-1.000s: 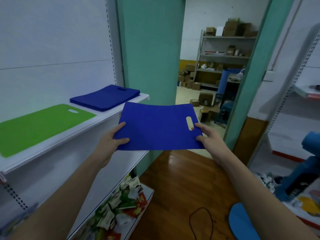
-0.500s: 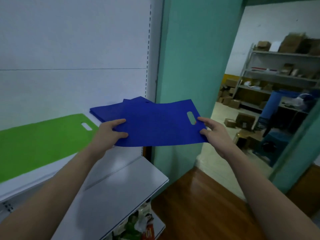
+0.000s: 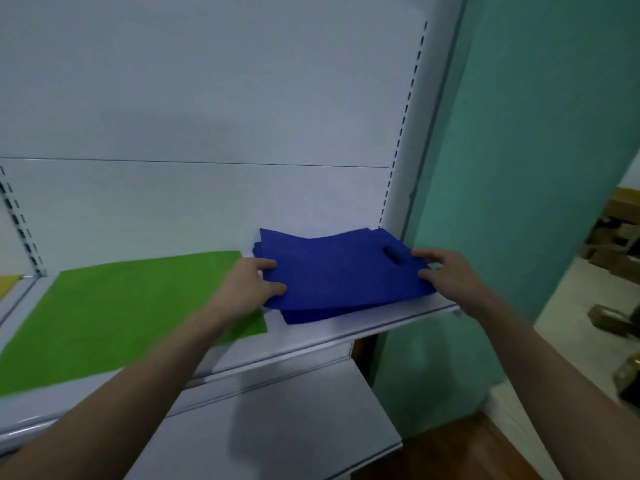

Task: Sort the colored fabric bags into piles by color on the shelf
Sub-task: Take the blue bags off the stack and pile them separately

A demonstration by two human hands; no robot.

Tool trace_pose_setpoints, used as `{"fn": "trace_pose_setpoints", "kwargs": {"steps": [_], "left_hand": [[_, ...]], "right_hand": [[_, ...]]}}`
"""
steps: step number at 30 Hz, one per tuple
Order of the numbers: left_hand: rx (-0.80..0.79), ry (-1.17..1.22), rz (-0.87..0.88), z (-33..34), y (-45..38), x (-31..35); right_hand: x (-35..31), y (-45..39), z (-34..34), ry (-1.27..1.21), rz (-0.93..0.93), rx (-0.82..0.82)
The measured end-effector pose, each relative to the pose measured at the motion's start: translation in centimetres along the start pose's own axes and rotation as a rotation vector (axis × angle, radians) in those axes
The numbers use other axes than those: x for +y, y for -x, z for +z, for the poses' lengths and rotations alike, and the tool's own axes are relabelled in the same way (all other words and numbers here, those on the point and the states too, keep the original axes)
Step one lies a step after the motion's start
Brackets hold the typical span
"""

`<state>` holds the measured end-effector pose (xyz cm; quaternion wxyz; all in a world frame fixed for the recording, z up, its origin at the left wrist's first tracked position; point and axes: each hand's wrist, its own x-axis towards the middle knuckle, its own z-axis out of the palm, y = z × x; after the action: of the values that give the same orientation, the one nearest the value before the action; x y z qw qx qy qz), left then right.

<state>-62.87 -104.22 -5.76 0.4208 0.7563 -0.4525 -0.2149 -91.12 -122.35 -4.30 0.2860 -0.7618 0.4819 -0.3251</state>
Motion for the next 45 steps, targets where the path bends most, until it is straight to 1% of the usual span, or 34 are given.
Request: {"fn": "trace_pose_setpoints", "kwargs": {"steps": [2,5,8,13,15,18,22,25,27,29,31,34,38,41,44,45], "left_hand": [[0.028,-0.063,-0.018,0.6,-0.3,0.0],[0.047,-0.178,-0.03,1.5,-0.9,-0.1],[0.058,-0.292,-0.051,2.3,-1.3,-0.1],[0.122,-0.486,-0.052,3.7,-1.9,0.2],[0.143,-0.521,-0.046,4.1,-2.1,0.1],[0.189,-0.545,-0.071,4.3,-2.0,0.0],[0.307,-0.551,-0.123,3.9,-0.9,0.4],[0.428,-0.586,-0.182,3.3,1.2,1.2],[0.499,-0.671,-0.255,2.6,3.2,1.6],[0.53,-0.764,-0.327,1.3,5.5,1.5],[0.583,-0.798,-0.39,-0.6,8.2,1.3],[0.667,-0.797,-0.498,-4.0,12.8,1.0],[0.676,-0.772,-0.678,-7.9,20.1,0.2],[0.743,-0.767,-0.755,-10.3,26.0,-0.9],[0.839,-0.728,-0.794,-12.6,31.6,-2.4],[0.844,-0.711,-0.814,-13.4,33.5,-2.8]], "right_hand": [[0.3,-2.0,0.4,0.086,-0.029,-0.051],[0.7,-4.3,0.6,0.194,-0.044,-0.17],[1.7,-6.6,0.4,0.279,-0.041,-0.223],[2.6,-8.3,-0.2,0.4,-0.082,-0.313],[2.5,-8.8,-0.5,0.406,-0.119,-0.326],[1.7,-9.3,-0.8,0.35,-0.202,-0.313],[-1.4,-8.0,0.0,0.224,-0.377,-0.397],[-4.7,-5.8,2.3,0.127,-0.483,-0.555],[-6.8,-4.0,4.8,0.114,-0.577,-0.669],[-9.1,-1.6,7.4,0.094,-0.677,-0.737],[-11.7,1.1,9.9,0.068,-0.764,-0.78],[-16.0,5.6,13.0,0.049,-0.883,-0.833],[-21.1,11.9,15.8,0.011,-1.03,-0.928],[-24.0,16.6,17.7,-0.018,-1.117,-1.023],[-26.9,21.8,19.6,-0.051,-1.16,-1.098],[-27.9,23.6,20.3,-0.05,-1.176,-1.121]]}}
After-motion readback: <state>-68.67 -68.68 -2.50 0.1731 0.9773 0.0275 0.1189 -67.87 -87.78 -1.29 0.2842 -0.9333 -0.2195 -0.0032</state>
